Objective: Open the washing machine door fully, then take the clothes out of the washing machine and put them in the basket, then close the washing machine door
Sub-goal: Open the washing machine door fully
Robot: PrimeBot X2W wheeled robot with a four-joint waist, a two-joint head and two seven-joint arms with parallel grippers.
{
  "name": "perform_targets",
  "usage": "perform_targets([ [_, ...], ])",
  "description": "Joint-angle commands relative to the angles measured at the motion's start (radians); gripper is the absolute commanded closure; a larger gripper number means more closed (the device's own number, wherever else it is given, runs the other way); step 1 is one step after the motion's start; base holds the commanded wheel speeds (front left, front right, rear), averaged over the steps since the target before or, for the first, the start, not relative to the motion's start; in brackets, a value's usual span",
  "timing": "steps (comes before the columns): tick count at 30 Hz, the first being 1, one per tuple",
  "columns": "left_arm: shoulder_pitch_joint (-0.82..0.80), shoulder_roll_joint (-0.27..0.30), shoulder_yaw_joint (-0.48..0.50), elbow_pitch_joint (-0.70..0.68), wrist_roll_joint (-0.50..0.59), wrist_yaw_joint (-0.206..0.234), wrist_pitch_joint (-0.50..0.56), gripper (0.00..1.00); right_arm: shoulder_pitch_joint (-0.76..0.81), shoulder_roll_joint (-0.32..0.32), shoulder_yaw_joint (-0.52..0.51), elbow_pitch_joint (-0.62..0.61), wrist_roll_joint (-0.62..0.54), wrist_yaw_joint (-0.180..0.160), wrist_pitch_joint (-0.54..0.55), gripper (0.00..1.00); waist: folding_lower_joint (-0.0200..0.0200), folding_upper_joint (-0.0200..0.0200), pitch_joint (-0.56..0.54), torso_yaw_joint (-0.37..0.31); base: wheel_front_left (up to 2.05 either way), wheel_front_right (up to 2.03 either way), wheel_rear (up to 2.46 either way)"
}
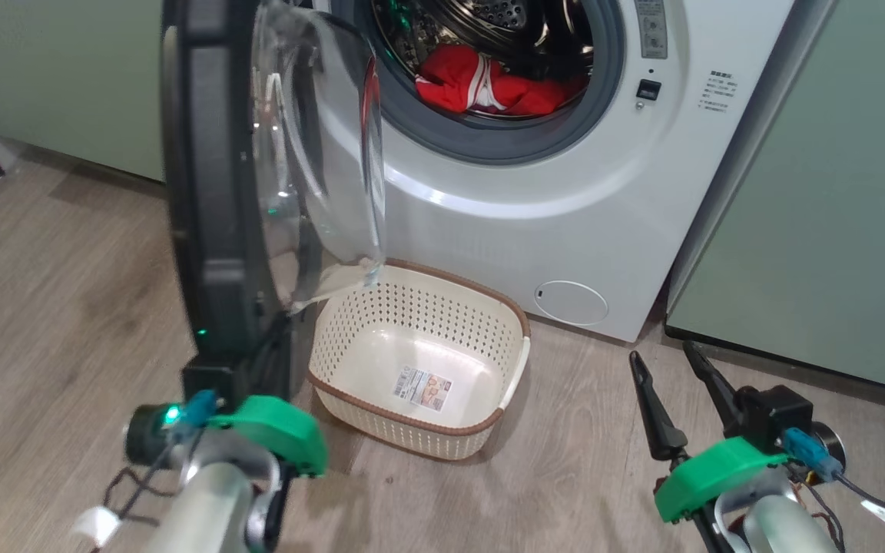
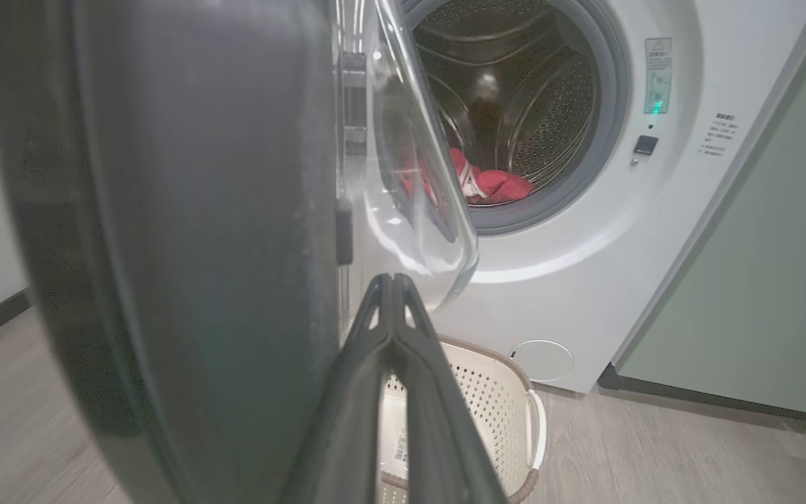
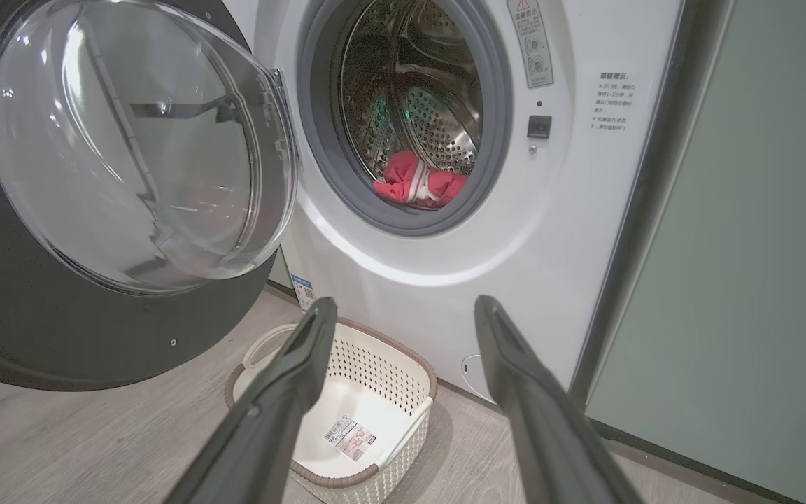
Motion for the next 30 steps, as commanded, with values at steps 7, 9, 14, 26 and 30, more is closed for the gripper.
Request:
perform_targets([
  [7,-0.044,0.088,0.13,-0.002,-0.038,0.034,-0.038,1.0,-0.004,-0.004,0.019,-0.024,0.009,-0.001,-0.011,0.0,0.0,0.0,0.0,0.032,0.0,0.0,0.0],
  [9,-0.05,0.102,0.149,0.01,-0.048,0.034,-0.043,1.0,-0.002,-0.003,0.021,-0.024,0.009,-0.001,-0.011,0.0,0.0,0.0,0.003,0.042,0.0,0.0,0.0],
  [14,-0.089,0.135,0.193,0.053,-0.071,0.029,-0.053,1.0,-0.003,-0.003,0.023,-0.022,0.01,-0.001,-0.011,0.0,0.0,0.0,0.009,0.056,0.0,0.0,0.0],
  [26,-0.227,0.194,0.343,0.231,-0.129,-0.012,-0.066,1.0,-0.027,-0.013,0.044,-0.019,0.01,-0.001,-0.011,0.0,0.0,0.0,0.054,0.042,0.0,0.0,0.0],
  [30,-0.274,0.206,0.423,0.297,-0.161,-0.036,-0.066,1.0,-0.04,-0.019,0.049,-0.016,0.01,-0.001,-0.011,0.0,0.0,0.0,0.072,0.034,0.0,0.0,0.0],
])
